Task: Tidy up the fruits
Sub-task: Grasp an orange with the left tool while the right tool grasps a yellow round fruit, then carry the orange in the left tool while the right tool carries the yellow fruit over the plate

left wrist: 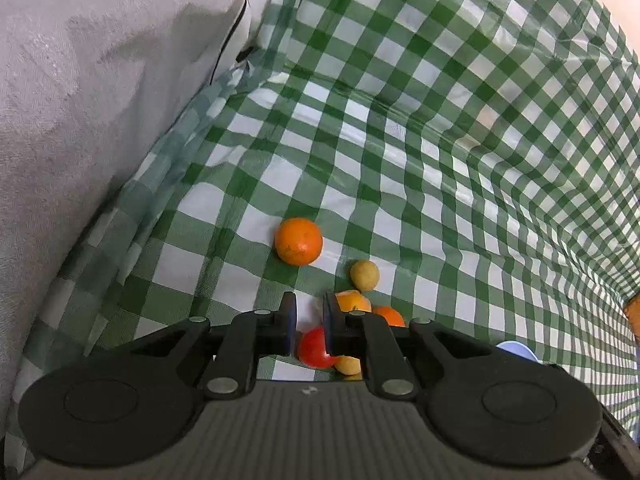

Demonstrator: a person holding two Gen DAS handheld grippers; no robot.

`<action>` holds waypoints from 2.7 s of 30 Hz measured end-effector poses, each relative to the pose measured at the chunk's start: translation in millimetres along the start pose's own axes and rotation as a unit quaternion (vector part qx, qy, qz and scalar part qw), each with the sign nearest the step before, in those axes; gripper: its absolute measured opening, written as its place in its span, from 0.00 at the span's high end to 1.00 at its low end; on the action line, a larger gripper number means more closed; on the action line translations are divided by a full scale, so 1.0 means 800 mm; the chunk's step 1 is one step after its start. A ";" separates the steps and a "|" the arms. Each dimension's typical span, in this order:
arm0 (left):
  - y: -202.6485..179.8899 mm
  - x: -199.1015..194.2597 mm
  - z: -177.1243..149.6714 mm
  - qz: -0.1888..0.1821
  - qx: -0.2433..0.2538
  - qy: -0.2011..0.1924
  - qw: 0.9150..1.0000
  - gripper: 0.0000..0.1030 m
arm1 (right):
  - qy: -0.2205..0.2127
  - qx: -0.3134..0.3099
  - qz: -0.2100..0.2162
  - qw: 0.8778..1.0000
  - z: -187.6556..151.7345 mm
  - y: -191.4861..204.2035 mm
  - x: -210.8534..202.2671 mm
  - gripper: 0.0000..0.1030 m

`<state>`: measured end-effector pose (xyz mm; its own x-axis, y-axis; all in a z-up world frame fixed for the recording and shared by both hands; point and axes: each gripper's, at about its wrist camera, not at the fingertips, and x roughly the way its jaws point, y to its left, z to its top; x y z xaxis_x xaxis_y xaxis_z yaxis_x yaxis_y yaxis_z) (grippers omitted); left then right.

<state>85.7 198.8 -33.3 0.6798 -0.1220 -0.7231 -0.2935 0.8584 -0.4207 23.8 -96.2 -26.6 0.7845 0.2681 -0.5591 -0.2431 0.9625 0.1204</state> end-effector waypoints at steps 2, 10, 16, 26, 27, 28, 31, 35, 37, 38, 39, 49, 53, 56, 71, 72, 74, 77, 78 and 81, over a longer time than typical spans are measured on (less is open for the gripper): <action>0.000 0.000 0.001 -0.005 0.002 0.004 1.000 0.86 | 0.005 -0.013 0.008 1.000 -0.002 0.015 0.011 0.79; -0.008 0.007 0.025 -0.025 -0.003 0.023 0.999 0.62 | 0.055 -0.035 0.010 0.998 -0.003 0.065 0.078 0.69; -0.007 0.025 0.019 -0.020 -0.011 0.029 0.999 0.51 | 0.090 -0.053 -0.017 0.994 -0.006 0.081 0.123 0.57; -0.020 0.059 0.019 0.010 0.009 0.057 0.998 0.51 | 0.116 -0.095 -0.053 0.987 -0.012 0.096 0.159 0.60; -0.016 0.059 0.021 0.009 0.011 0.058 0.998 0.54 | 0.115 -0.098 -0.049 0.987 -0.012 0.097 0.160 0.69; -0.011 0.058 0.019 0.004 0.011 0.060 0.998 0.60 | 0.116 -0.095 -0.041 0.988 -0.012 0.097 0.160 0.73; 0.003 0.047 0.020 0.015 0.020 0.048 0.999 0.61 | 0.115 -0.095 -0.035 0.988 -0.013 0.099 0.157 0.73; 0.005 0.028 0.021 0.030 0.028 0.007 0.999 0.61 | 0.108 -0.081 -0.010 0.991 -0.005 0.100 0.147 0.73; 0.013 0.020 0.024 0.049 0.036 -0.005 0.998 0.61 | 0.104 -0.072 0.005 0.992 -0.001 0.102 0.138 0.73; 0.019 0.023 0.025 0.060 0.036 0.001 0.998 0.61 | 0.104 -0.071 0.014 0.992 0.001 0.103 0.134 0.73; 0.019 0.026 0.021 0.067 0.034 0.012 0.997 0.61 | 0.107 -0.073 0.022 0.991 0.001 0.105 0.132 0.73; 0.037 0.040 0.029 0.081 0.047 0.048 0.994 0.60 | 0.153 -0.093 0.020 0.984 -0.017 0.115 0.149 0.73; 0.041 0.038 0.028 0.083 0.055 0.043 0.994 0.61 | 0.154 -0.091 0.020 0.984 -0.015 0.113 0.147 0.73; 0.034 0.033 0.028 0.079 0.059 0.034 0.995 0.61 | 0.145 -0.086 0.022 0.985 -0.010 0.115 0.142 0.73; 0.006 0.021 0.038 0.057 0.097 0.009 0.994 0.61 | 0.095 -0.093 0.030 0.991 0.021 0.111 0.090 0.73; 0.004 0.018 0.031 0.057 0.102 0.008 0.993 0.61 | 0.093 -0.092 0.031 0.991 0.022 0.109 0.085 0.73; -0.005 0.015 0.026 0.054 0.112 0.006 0.992 0.61 | 0.089 -0.091 0.031 0.991 0.022 0.103 0.072 0.73; -0.013 0.004 0.010 0.047 0.126 0.004 0.991 0.61 | 0.081 -0.087 0.028 0.992 0.024 0.101 0.063 0.73; -0.016 0.000 0.003 0.045 0.131 0.003 0.990 0.61 | 0.079 -0.087 0.029 0.993 0.025 0.101 0.060 0.73; -0.029 0.003 0.005 0.043 0.141 0.003 0.989 0.61 | 0.074 -0.090 0.027 0.993 0.026 0.096 0.049 0.73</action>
<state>96.9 180.9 -23.5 0.6569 -0.0443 -0.7527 -0.1504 0.9705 -0.1884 47.8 -11.4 -22.2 0.6786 0.2973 -0.6717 -0.3908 0.9204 0.0126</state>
